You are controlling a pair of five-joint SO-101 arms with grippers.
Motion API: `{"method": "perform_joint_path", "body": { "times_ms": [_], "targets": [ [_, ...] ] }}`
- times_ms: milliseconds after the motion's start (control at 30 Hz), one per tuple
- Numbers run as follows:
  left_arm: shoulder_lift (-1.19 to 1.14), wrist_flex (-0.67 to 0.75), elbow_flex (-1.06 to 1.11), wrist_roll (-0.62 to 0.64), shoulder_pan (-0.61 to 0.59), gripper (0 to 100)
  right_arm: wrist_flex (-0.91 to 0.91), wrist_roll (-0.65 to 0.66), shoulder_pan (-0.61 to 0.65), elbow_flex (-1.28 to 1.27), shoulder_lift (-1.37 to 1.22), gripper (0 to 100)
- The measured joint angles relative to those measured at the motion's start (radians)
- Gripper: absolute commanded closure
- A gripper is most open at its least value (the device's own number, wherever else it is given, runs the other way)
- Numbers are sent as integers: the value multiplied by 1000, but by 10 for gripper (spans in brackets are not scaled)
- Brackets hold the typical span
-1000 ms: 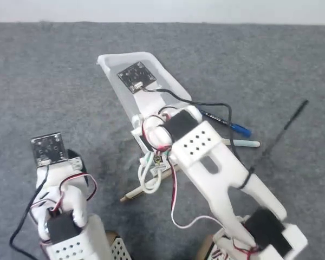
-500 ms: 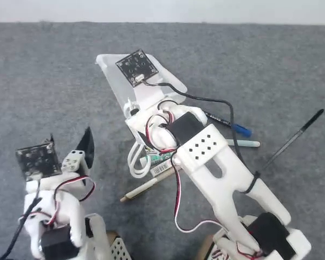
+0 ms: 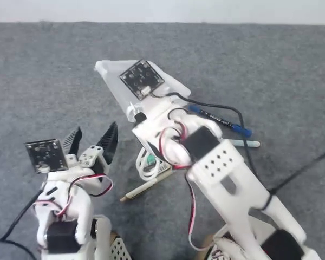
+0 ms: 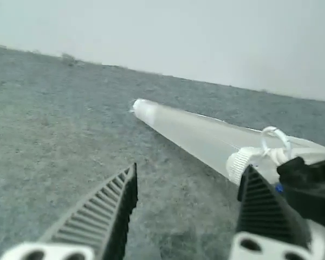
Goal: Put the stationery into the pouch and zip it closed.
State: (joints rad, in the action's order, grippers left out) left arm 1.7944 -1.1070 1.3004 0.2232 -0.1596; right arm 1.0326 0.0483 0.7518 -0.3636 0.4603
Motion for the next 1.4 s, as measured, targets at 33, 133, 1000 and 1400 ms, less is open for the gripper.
{"method": "perform_joint_path", "body": {
  "times_ms": [33, 133, 1000, 1400],
  "targets": [
    [0, 0, 12, 0, 18, 714, -12, 2, 0, -23, 18, 992],
    [0, 0, 48, 0, 77, 715, -44, 37, 0, -87, 77, 992],
    [0, 91, 155, -35, 115, 759, -61, 87, 66, -318, 345, 992],
    [0, 92, 164, -107, 115, 912, -61, 166, 78, -351, 356, 992]
  ]
}}
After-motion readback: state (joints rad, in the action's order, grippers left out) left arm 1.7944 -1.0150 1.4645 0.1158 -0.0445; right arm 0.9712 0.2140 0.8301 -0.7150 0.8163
